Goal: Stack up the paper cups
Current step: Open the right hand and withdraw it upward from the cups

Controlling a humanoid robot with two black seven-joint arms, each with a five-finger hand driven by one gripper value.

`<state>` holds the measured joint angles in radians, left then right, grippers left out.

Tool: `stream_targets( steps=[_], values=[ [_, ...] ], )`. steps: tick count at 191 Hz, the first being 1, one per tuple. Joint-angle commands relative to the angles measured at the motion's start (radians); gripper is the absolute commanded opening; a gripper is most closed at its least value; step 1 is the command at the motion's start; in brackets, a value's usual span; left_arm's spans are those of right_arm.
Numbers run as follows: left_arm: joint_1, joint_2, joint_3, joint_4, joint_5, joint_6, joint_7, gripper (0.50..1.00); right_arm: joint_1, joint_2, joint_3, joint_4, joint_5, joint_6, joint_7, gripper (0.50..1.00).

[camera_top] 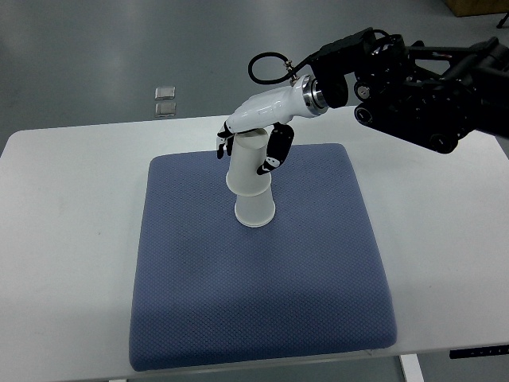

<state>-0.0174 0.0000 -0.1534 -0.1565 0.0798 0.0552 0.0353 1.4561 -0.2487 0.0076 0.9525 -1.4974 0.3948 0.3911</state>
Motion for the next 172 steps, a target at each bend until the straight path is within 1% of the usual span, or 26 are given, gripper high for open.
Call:
stream_targets(
  steps=[1, 84, 90, 97, 105, 137, 172],
  values=[
    [0.001, 0.0, 0.0, 0.0, 0.0, 0.0, 0.0, 1.0, 0.0, 0.0, 0.0, 0.0, 0.002, -0.01, 0.0, 0.858],
    [0.001, 0.0, 0.0, 0.0, 0.0, 0.0, 0.0, 1.0, -0.025, 0.002, 0.002, 0.0, 0.002, -0.01, 0.0, 0.862],
    [0.001, 0.0, 0.0, 0.0, 0.0, 0.0, 0.0, 1.0, -0.033, 0.0, 0.003, 0.0, 0.002, -0.011, 0.0, 0.87],
    [0.001, 0.0, 0.0, 0.0, 0.0, 0.0, 0.0, 1.0, -0.042, 0.0, 0.006, 0.0, 0.002, -0.011, 0.0, 0.893],
    [0.001, 0.0, 0.0, 0.0, 0.0, 0.0, 0.0, 1.0, -0.045, -0.001, 0.008, -0.001, 0.002, -0.011, 0.0, 0.893],
    [0.001, 0.0, 0.0, 0.0, 0.0, 0.0, 0.0, 1.0, -0.065, -0.02, 0.022, -0.055, 0.006, -0.013, 0.0, 0.893],
    [0.001, 0.0, 0.0, 0.0, 0.0, 0.0, 0.0, 1.0, -0.085, -0.044, 0.055, -0.123, 0.138, -0.011, 0.0, 0.895]
  ],
)
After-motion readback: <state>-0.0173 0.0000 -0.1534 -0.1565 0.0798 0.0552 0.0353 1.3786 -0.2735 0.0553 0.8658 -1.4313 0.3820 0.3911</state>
